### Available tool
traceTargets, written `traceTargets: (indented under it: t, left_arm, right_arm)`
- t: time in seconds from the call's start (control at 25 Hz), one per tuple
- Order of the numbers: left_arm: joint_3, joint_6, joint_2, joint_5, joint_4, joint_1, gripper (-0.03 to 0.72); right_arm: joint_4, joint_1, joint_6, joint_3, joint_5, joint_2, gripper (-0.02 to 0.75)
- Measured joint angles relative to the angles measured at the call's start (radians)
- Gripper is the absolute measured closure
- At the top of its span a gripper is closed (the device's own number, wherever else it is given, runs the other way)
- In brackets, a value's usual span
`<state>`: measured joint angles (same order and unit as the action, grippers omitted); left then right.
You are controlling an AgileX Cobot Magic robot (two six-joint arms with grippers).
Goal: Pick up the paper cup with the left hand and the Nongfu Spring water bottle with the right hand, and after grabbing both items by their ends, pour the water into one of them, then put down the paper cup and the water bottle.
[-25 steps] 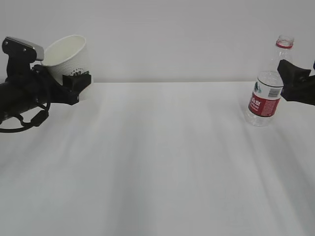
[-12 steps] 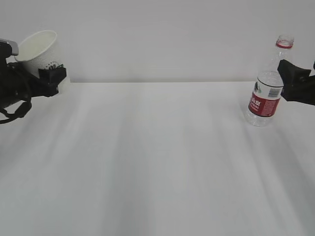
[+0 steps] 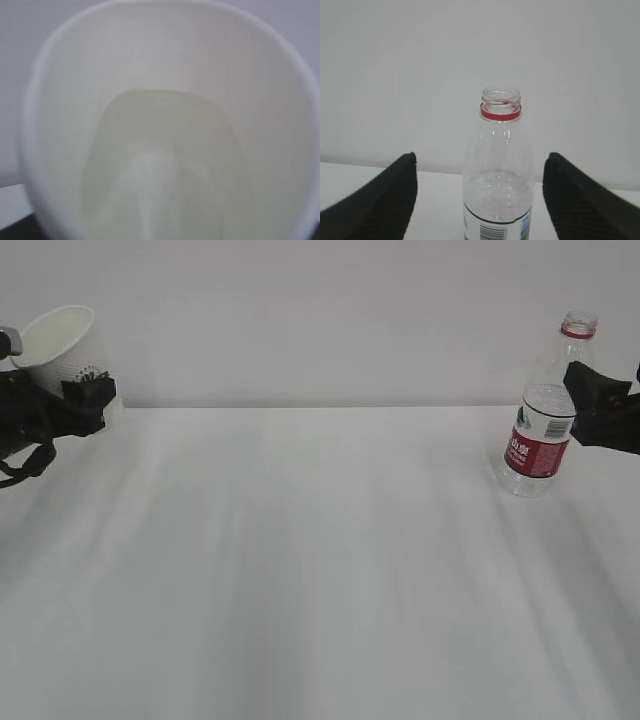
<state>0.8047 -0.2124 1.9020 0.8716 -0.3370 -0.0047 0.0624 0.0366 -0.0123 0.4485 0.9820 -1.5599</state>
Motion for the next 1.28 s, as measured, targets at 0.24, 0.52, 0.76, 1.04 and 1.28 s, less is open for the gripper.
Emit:
traceTargets:
  t: [0.24, 0.52, 0.76, 1.04, 1.28]
  left_arm:
    - [0.0, 0.042, 0.0, 0.0, 0.088, 0.005, 0.231]
    - [0.0, 0.073, 0.0, 0.0, 0.115, 0.023, 0.235]
    - [0.0, 0.077, 0.0, 0.0, 0.119, 0.064, 0.238]
    - [0.0, 0.077, 0.0, 0.0, 0.121, 0.105, 0.239]
    - [0.0, 0.079, 0.051, 0.014, 0.121, 0.114, 0.24]
  right_arm:
    - [0.0, 0.0, 0.0, 0.0, 0.0, 0.0, 0.15]
    - [0.0, 0.0, 0.0, 0.0, 0.0, 0.0, 0.15]
    - [0.0, 0.0, 0.0, 0.0, 0.0, 0.0, 0.15]
    - [0.0, 0.0, 0.0, 0.0, 0.0, 0.0, 0.151]
    - [0.0, 0.0, 0.002, 0.0, 0.0, 0.0, 0.15]
